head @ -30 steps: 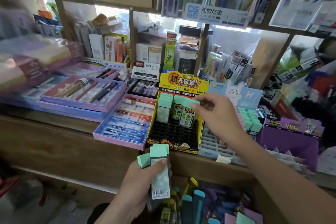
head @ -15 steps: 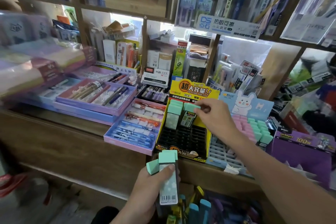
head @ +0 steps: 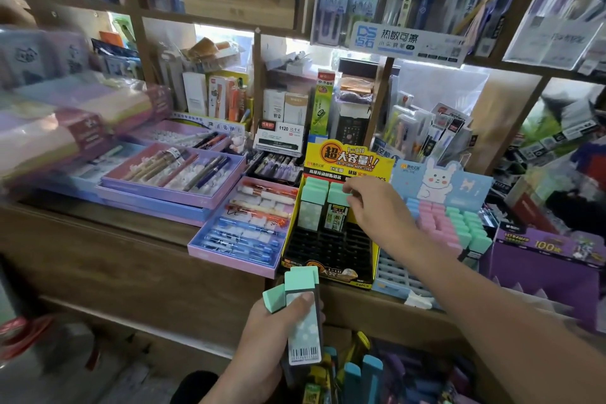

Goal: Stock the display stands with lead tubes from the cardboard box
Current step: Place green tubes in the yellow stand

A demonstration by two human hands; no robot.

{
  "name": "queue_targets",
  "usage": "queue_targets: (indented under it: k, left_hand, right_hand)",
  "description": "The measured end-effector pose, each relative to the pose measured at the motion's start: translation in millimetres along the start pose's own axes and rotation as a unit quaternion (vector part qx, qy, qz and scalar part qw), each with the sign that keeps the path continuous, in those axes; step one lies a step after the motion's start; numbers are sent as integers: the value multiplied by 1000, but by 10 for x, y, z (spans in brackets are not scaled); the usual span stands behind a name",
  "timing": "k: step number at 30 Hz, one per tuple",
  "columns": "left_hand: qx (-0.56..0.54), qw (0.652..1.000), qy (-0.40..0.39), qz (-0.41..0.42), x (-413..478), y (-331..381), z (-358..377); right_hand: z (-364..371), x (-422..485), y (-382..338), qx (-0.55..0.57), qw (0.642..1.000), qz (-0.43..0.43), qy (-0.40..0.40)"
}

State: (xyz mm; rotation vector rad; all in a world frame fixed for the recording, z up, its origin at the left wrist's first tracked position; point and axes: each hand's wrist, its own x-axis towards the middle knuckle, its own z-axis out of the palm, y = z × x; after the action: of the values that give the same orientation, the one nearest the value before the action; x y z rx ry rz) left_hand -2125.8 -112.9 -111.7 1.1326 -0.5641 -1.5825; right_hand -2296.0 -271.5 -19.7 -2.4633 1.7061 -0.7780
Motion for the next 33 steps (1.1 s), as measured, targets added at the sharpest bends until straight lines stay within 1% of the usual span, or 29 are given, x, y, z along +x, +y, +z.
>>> queue_targets:
  k: [3,7,9,10,12,13,15,16,20,24,29,33]
  left_hand:
    - [0,1000,0,4,2,-15,2]
    - [1,1000,2,5,12,-18,5]
    - [-1,1000,1,5,8,-24,4]
    - [-2,1000,-1,8,4,-26,5]
    - [-3,1000,-4,16,5,-31,10]
    - [-3,1000,-4,20,6,-33,13]
    - [-2,1000,-6,23,3,-34,14]
    - [1,1000,-8,23,3,-36,9]
    - [15,999,-32,20,10,-53,-19]
    - [37,998,-34,26,22,-58,-13]
    - [43,997,-36,43,14,-51,7]
    - [8,1000,-6,21,35,-65,16]
  right_hand:
    - [26,-29,0,-37,999,-6,9]
    - [-2,-29,8,-64,998,-3,-20]
    - [-25,-74,-22,-56,998,-9,-19]
    - [-34,-127,-50,-29,999,-15,-6]
    - [-42,-276,-138,69,997,-11,22]
    - [-40,-361,-191,121,993,-1,16]
    - [-13,-524,-272,192,980,29,-42]
    - [11,-602,-287,210,974,45,-75]
    - [93,-855,-295,234,953,102,-163]
    - [152,-996,-273,282,926,140,-209]
    - [112,-1035,-228,334,904,155,-216]
    - [-1,-966,-127,333,910,167,-181]
